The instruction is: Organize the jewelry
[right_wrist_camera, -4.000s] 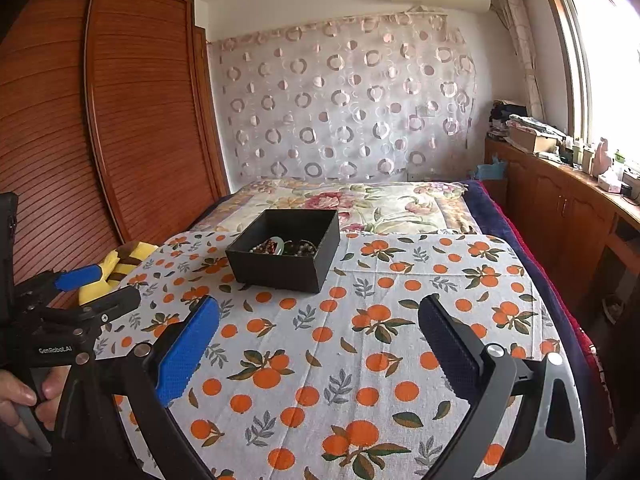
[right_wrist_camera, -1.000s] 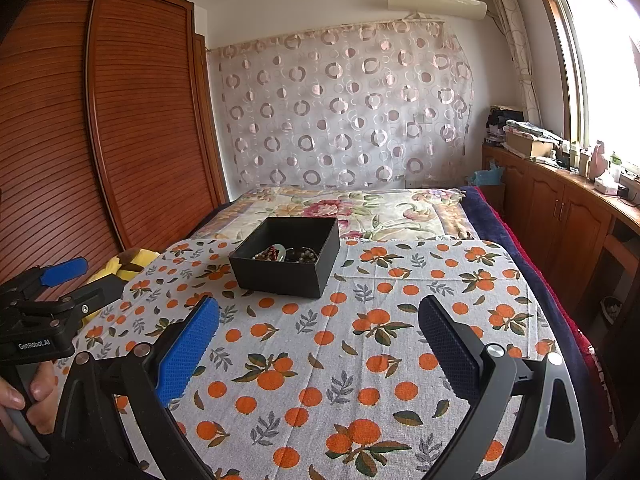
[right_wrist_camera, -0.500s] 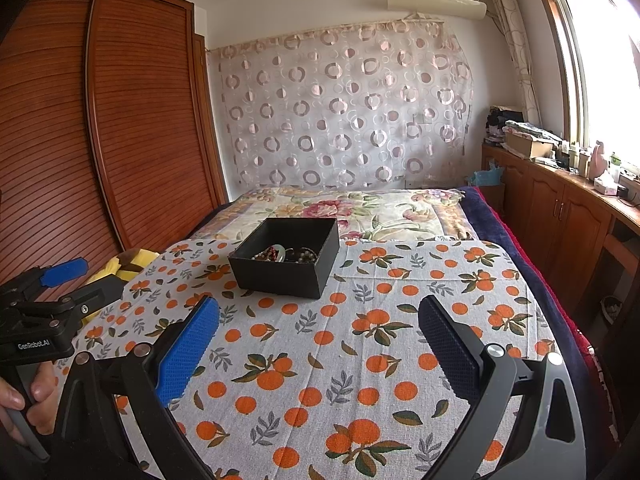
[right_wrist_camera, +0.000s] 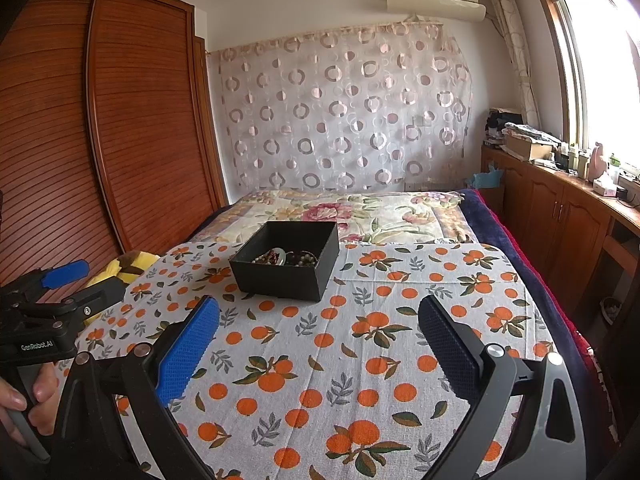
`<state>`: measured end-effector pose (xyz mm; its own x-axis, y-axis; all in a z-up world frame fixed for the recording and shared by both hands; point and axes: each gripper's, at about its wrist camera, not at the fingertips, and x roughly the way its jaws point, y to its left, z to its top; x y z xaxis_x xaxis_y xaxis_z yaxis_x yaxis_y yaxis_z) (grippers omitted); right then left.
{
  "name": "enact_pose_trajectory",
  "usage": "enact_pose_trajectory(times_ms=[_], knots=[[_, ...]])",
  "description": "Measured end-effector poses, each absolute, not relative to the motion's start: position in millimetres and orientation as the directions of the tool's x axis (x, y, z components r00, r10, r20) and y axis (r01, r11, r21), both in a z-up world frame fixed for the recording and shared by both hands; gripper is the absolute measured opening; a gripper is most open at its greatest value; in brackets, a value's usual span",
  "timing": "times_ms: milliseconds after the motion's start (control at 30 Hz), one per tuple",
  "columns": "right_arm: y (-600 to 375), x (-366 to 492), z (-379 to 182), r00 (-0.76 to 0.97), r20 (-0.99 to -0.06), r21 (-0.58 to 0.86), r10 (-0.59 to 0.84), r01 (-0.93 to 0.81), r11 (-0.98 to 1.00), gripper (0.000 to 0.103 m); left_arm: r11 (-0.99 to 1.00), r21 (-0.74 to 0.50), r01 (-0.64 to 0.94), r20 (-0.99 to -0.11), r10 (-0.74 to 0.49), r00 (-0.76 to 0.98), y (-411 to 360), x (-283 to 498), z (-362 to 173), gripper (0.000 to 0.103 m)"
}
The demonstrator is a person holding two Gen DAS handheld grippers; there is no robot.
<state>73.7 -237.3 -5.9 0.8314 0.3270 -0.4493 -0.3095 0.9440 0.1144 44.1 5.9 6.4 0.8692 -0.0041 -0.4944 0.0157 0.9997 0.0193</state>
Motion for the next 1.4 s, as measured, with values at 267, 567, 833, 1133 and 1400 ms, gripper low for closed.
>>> enact_pose_trajectory(times_ms=[267, 567, 833, 1133, 1400], knots=[[-237.2, 74.1, -5.5, 0.833, -0.448, 0.112, 0.325, -0.309, 0.944, 0.1, 1.0, 0.021, 0.015, -0.494, -0.003, 0.869, 6.7, 44.9, 6.5, 0.095], [-235.8, 73.6, -0.8, 0.835, -0.447, 0.11, 0.323, -0.307, 0.945, 0.1, 1.0, 0.019, 0.016, -0.494, -0.005, 0.87, 7.7, 44.0, 4.9, 0.095], [-235.0, 74.5, 2.2, 0.836, -0.442, 0.11, 0.325, -0.309, 0.945, 0.1, 1.0, 0.007, 0.02, -0.5, -0.014, 0.866, 4.4, 44.0, 6.9, 0.095], [-234.7, 73.4, 0.3, 0.835, -0.444, 0.112, 0.327, -0.31, 0.944, 0.1, 1.0, 0.004, 0.018, -0.494, -0.014, 0.869, 5.3, 44.6, 3.7, 0.095], [-234.4, 73.9, 0.0, 0.834, -0.444, 0.113, 0.327, -0.31, 0.944, 0.1, 1.0, 0.015, 0.005, -0.496, 0.003, 0.868, 5.0, 46.0, 1.9, 0.095]])
